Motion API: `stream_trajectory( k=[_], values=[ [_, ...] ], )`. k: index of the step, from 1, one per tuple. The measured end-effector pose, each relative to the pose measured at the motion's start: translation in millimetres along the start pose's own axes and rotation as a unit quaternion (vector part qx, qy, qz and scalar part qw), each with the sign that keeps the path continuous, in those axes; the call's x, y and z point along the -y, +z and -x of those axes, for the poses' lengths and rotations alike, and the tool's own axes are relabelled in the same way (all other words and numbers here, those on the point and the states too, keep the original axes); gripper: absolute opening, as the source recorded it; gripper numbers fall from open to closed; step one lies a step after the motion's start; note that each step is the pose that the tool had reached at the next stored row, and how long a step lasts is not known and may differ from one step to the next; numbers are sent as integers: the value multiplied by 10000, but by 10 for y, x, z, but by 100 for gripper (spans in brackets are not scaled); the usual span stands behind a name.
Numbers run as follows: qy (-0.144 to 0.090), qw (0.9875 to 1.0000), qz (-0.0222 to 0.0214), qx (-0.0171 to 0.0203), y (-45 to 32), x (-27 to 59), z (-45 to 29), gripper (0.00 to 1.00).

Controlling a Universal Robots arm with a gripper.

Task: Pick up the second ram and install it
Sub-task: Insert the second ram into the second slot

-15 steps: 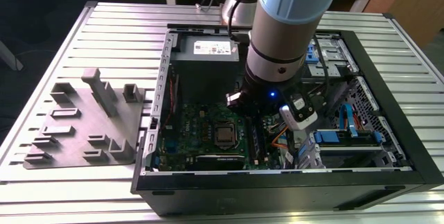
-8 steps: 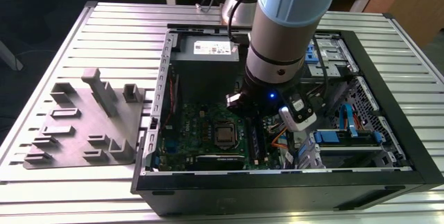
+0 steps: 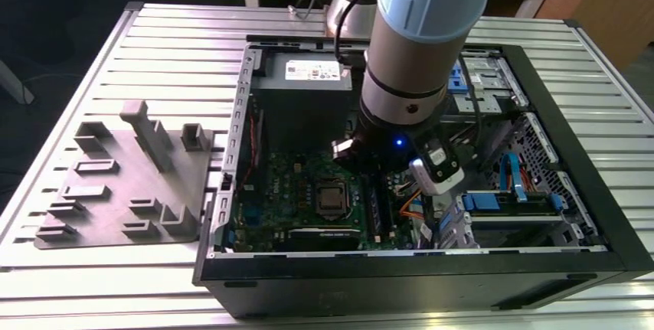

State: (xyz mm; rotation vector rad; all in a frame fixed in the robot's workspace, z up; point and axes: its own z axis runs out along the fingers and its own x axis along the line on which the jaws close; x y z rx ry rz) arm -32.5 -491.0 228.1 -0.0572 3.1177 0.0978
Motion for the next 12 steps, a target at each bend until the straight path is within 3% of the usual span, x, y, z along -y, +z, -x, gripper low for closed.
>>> stream_trajectory(
  k=[12],
  values=[
    [0, 10000, -1, 0, 20, 2, -1, 8]
  ],
)
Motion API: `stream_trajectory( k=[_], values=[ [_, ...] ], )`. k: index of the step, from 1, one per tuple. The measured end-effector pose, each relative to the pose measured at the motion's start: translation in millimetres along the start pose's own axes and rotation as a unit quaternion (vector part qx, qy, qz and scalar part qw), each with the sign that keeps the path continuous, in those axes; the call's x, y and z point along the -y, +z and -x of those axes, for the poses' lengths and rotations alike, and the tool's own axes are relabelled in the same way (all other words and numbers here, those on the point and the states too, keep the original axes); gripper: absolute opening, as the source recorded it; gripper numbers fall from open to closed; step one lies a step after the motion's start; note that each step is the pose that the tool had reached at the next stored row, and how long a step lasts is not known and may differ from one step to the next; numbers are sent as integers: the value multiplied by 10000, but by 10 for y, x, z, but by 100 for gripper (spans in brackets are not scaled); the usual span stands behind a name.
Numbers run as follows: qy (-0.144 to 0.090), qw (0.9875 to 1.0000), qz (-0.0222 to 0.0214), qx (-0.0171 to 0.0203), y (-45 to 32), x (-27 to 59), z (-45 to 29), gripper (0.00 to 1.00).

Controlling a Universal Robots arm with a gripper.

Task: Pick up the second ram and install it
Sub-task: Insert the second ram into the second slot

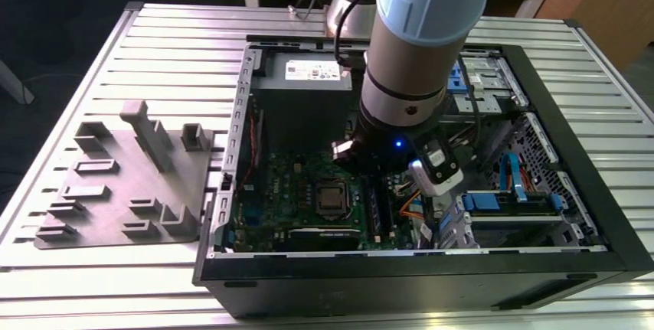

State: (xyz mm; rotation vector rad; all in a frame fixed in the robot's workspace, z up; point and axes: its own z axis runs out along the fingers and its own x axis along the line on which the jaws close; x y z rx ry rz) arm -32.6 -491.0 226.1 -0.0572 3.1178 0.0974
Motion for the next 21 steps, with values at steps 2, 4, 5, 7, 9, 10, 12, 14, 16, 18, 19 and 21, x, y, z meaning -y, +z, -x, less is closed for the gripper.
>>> stream_trajectory(
  k=[2, 4, 5, 7, 9, 10, 12, 14, 16, 18, 19, 21],
  values=[
    [0, 10000, 0, 0, 2, 0, 0, 8],
    [0, 10000, 0, 0, 3, 0, 0, 8],
    [0, 10000, 0, 0, 3, 0, 0, 8],
    [0, 10000, 0, 0, 3, 0, 0, 8],
    [0, 10000, 2, 1, 11, 0, 0, 8],
    [0, 10000, 1, 0, 12, 0, 0, 8],
    [1, 10000, 0, 0, 12, 1, 0, 8],
    [0, 10000, -1, 0, 12, 1, 0, 8],
    [22, 10000, -1, 1, 13, 1, 0, 8],
    [68, 10000, -2, 4, 13, 1, 0, 8],
    [113, 9999, -3, 7, 14, 1, 0, 8],
    [160, 9999, -4, 10, 15, 1, 0, 8]
  ],
)
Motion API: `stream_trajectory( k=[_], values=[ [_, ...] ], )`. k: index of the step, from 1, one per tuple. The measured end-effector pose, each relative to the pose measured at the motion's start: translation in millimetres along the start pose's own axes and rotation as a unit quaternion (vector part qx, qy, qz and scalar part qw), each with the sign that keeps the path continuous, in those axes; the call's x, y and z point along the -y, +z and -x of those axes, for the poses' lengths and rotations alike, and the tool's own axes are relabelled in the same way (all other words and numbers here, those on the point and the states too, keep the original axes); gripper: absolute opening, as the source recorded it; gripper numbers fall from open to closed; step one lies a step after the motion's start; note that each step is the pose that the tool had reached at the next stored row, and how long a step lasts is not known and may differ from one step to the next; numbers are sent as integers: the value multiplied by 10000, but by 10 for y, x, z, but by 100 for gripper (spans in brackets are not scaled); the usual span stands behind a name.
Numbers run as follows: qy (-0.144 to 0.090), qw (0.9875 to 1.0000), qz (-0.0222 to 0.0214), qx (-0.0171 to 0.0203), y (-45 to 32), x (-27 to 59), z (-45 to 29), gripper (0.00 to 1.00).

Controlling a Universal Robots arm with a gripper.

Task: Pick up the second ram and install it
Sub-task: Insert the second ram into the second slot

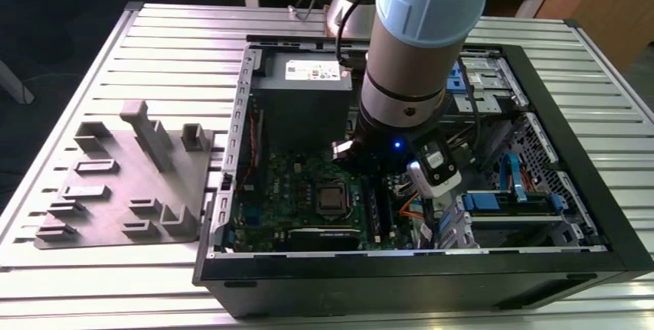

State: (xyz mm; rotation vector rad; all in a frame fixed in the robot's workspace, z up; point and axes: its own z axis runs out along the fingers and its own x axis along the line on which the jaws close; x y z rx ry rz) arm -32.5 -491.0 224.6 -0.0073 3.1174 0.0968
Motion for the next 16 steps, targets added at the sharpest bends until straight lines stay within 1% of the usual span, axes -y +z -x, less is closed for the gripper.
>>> stream_trajectory(
  k=[6, 16],
  values=[
    [130, 9999, -3, 8, 2, 0, 1, 8],
    [238, 9997, -6, 15, 3, 0, 3, 8]
  ],
)
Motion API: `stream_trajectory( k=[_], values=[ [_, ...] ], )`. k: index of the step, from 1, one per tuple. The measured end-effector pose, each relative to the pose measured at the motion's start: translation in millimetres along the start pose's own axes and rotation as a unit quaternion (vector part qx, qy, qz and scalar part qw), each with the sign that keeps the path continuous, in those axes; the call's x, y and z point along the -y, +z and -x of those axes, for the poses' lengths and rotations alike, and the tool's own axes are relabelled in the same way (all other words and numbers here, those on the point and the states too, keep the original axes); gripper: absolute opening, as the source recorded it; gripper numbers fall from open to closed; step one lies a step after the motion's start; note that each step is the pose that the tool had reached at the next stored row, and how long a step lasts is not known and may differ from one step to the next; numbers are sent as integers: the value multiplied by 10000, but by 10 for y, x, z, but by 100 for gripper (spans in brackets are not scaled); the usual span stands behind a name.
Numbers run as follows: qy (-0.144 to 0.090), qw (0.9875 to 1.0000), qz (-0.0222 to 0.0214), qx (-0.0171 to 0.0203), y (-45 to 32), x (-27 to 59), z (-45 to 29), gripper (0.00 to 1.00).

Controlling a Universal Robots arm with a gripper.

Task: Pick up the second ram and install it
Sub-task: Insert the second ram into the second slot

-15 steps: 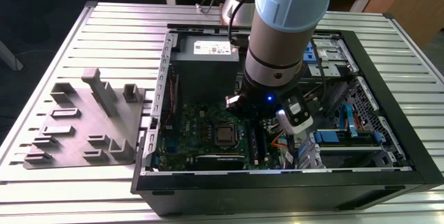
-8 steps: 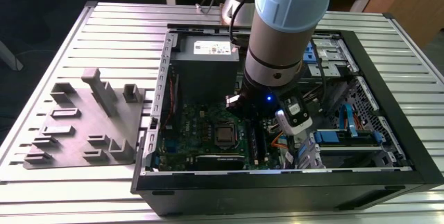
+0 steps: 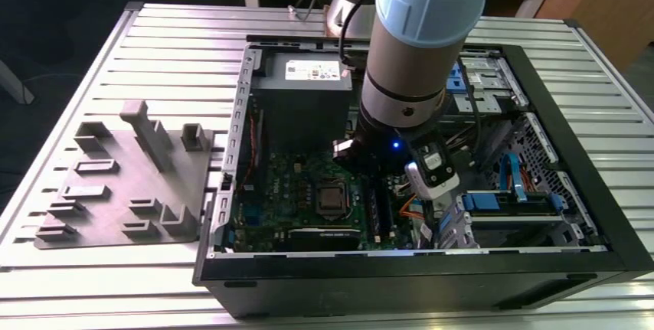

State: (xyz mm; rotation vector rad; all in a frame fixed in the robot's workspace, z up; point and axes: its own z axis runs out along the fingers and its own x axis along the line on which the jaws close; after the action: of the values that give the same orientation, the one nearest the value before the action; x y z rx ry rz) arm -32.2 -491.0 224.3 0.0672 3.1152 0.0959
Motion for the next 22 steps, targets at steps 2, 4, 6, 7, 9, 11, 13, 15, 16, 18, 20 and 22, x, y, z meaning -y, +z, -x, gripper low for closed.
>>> stream_trajectory(
  k=[2, 4, 6, 7, 9, 11, 13, 15, 16, 18, 20, 22],
  values=[
    [18, 10000, 0, 1, 0, 0, 0, 8],
    [30, 10000, -1, 2, 0, 0, 0, 8],
    [30, 10000, -1, 2, 1, 0, 0, 8],
    [31, 10000, 1, 2, 5, 0, 0, 8],
    [31, 10000, 1, 2, 16, 0, 0, 8],
    [31, 10000, 0, 2, 28, 2, -1, 8],
    [31, 10000, 0, 2, 42, 2, -1, 8],
    [31, 10000, 0, 2, 58, 3, -4, 8],
    [31, 10000, -1, 2, 66, 3, -5, 8],
    [31, 10000, 0, 2, 77, 4, -7, 8],
    [31, 10000, -2, 2, 76, 4, -8, 8],
    [31, 10000, -2, 2, 77, 4, -8, 8]
  ],
)
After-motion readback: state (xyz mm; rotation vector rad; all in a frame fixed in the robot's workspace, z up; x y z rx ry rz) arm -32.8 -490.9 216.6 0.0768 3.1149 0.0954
